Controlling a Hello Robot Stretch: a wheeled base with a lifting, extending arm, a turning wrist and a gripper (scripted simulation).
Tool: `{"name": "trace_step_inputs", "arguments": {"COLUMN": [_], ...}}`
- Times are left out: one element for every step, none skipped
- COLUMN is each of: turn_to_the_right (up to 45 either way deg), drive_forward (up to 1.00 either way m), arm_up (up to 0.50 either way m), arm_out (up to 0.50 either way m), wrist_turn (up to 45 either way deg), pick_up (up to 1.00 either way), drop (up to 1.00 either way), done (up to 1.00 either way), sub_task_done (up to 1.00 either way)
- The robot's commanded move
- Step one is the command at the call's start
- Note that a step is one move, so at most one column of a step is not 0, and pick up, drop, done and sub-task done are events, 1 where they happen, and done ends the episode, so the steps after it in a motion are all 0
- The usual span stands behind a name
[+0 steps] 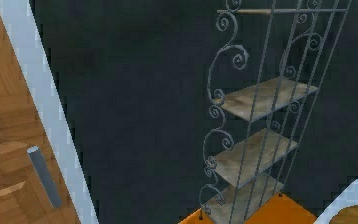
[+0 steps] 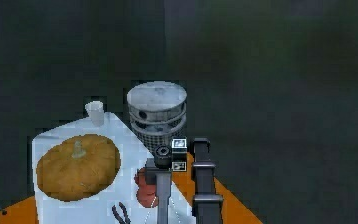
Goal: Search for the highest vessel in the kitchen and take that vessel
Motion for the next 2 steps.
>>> {"name": "trace_step_inputs", "arguments": {"turn_to_the_right": [0.0, 0.0], "drive_forward": [0.00, 0.00], "arm_up": [0.00, 0.00], "arm_out": [0.00, 0.00], "wrist_turn": [45.0, 45.0], "pick_up": [0.00, 0.00], "drop": [0.00, 0.00], "done": [0.00, 0.00], "sub_task_done": [0.00, 0.00]}}
